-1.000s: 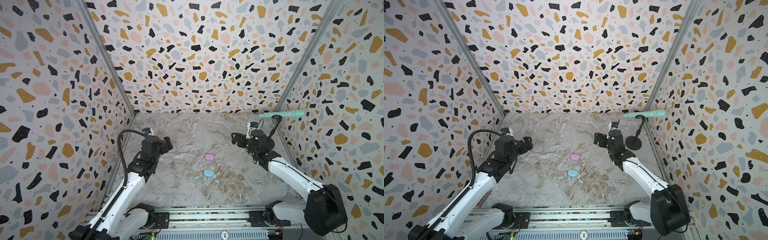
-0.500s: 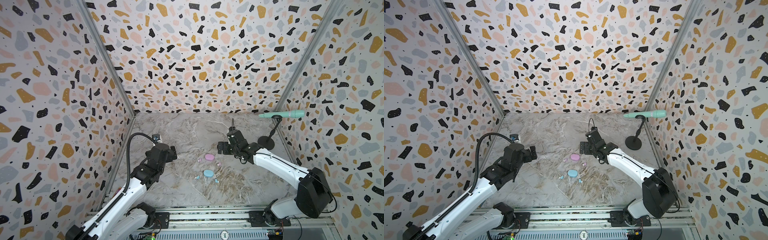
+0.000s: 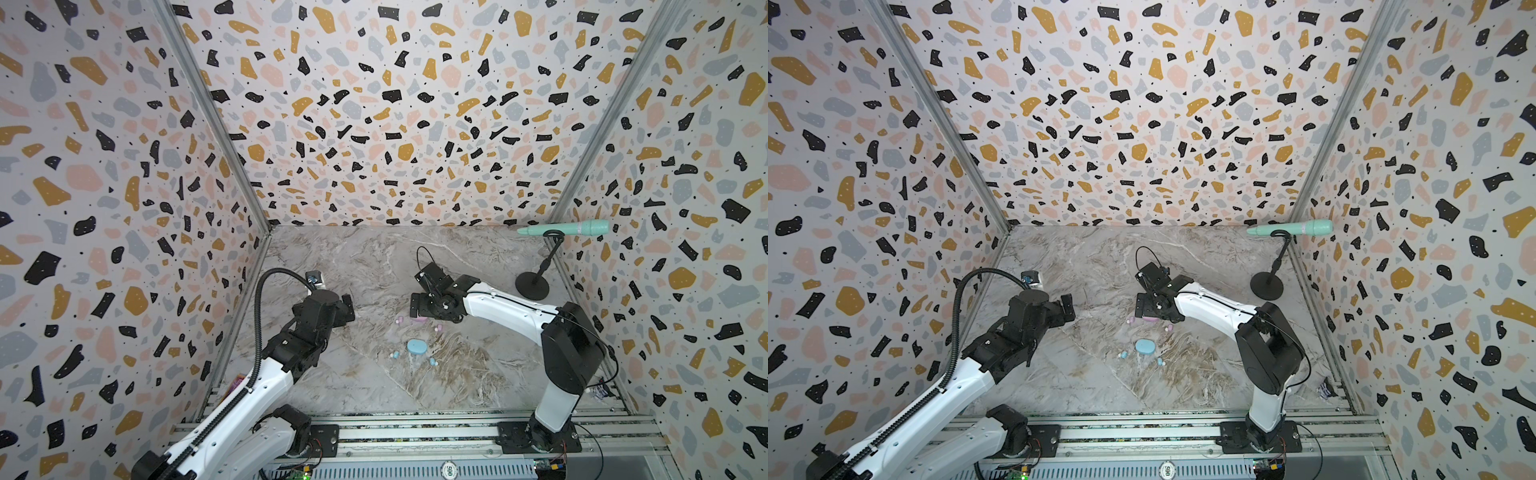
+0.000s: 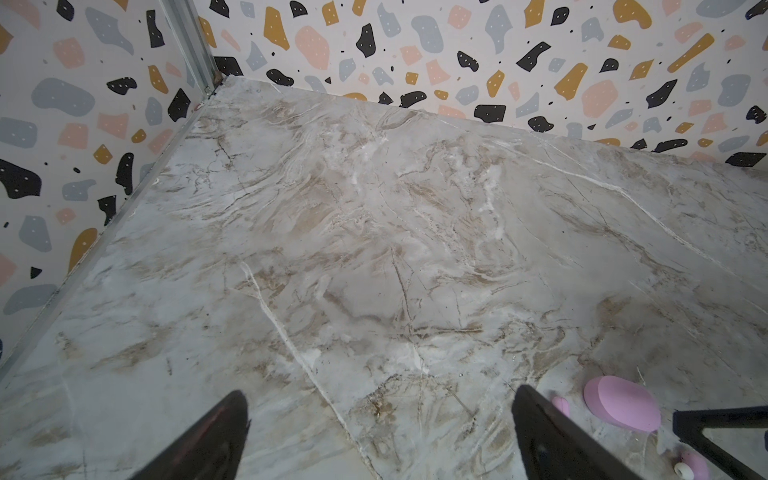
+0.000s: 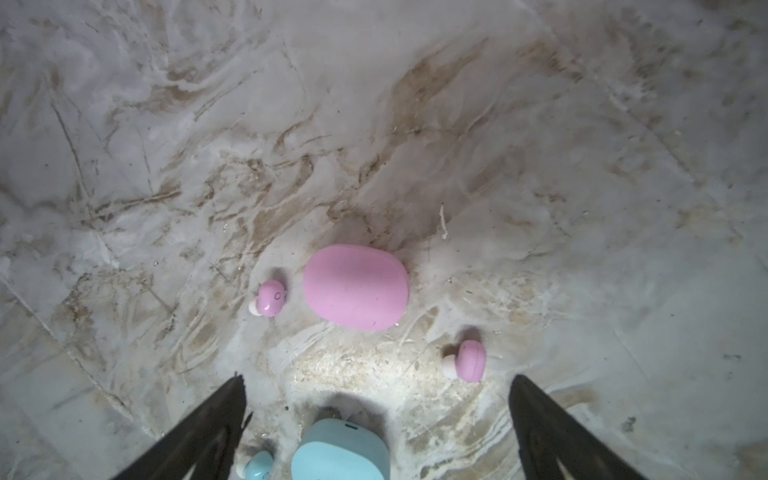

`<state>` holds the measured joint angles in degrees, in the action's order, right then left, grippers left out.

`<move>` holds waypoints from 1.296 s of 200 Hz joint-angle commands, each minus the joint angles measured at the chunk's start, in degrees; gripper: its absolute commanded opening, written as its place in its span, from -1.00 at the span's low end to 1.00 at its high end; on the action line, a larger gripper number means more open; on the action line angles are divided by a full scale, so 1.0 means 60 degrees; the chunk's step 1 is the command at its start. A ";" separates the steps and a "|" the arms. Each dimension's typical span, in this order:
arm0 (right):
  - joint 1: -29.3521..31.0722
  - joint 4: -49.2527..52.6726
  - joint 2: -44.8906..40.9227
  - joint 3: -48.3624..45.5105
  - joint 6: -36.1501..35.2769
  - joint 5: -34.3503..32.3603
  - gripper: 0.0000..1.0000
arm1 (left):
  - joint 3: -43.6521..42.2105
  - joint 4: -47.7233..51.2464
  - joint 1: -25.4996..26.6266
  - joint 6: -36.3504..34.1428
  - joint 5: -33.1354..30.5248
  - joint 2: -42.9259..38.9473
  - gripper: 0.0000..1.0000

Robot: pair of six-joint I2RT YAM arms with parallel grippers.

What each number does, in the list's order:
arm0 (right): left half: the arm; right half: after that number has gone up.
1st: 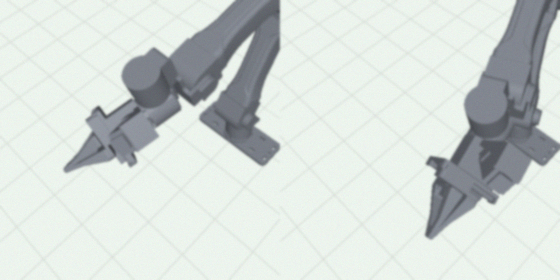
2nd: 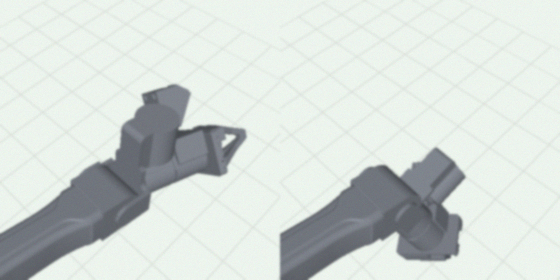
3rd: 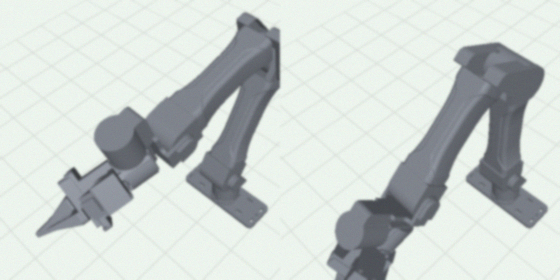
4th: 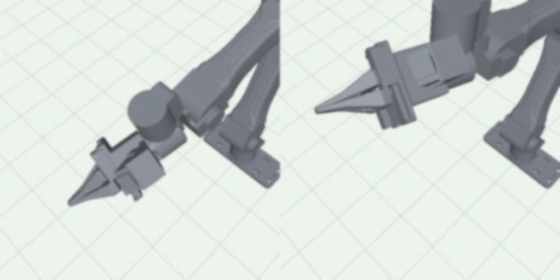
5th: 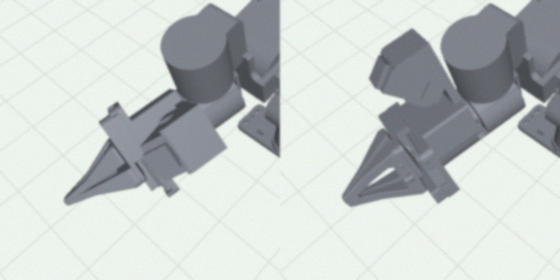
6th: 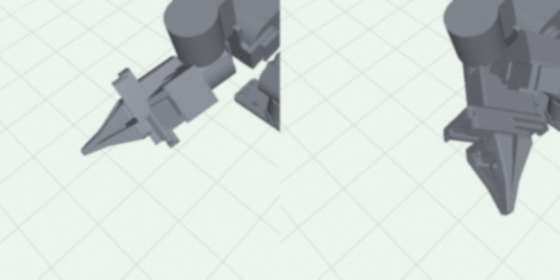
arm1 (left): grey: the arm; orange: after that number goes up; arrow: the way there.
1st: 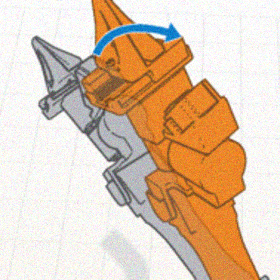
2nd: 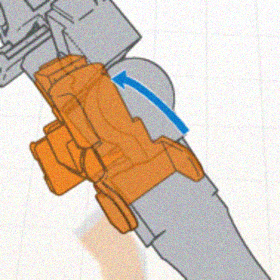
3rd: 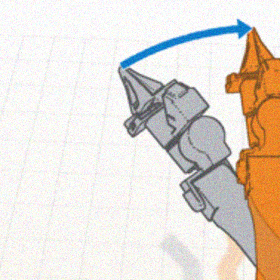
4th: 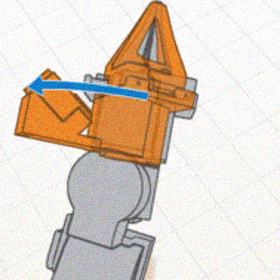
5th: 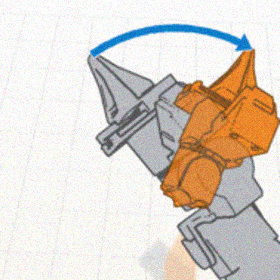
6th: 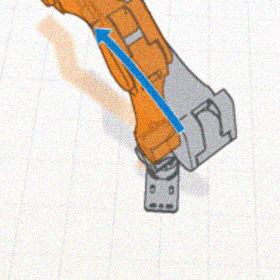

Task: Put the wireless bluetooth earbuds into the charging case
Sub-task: 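Raise both arms and move the right gripper over the light-blue case, then lower the right gripper and close it on the light-blue case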

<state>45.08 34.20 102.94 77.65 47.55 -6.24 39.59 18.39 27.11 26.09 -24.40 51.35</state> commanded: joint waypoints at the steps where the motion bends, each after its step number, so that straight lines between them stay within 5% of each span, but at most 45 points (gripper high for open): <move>1: 0.0160 0.0861 0.0161 0.0642 0.0479 -0.0212 0.97 | 0.0142 -0.0168 0.0037 -0.0176 0.0156 0.0054 1.00; 92: 0.1318 0.1538 -0.0208 0.0688 0.1701 -0.0396 1.00 | 0.0331 -0.0041 0.0037 -0.0363 0.0247 0.0038 1.00; 156: 0.1855 0.1595 -0.0342 0.0169 0.2357 0.0134 0.84 | 0.0361 0.0018 0.0044 -0.0331 0.0347 0.0053 1.00; 259: 0.1898 0.1901 0.0007 0.0008 0.2704 0.0599 0.73 | 0.0377 -0.0013 0.0051 -0.0364 0.0640 0.0218 1.00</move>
<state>56.51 42.98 103.15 77.71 62.74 -2.85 40.03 18.85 27.14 24.62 -21.43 52.38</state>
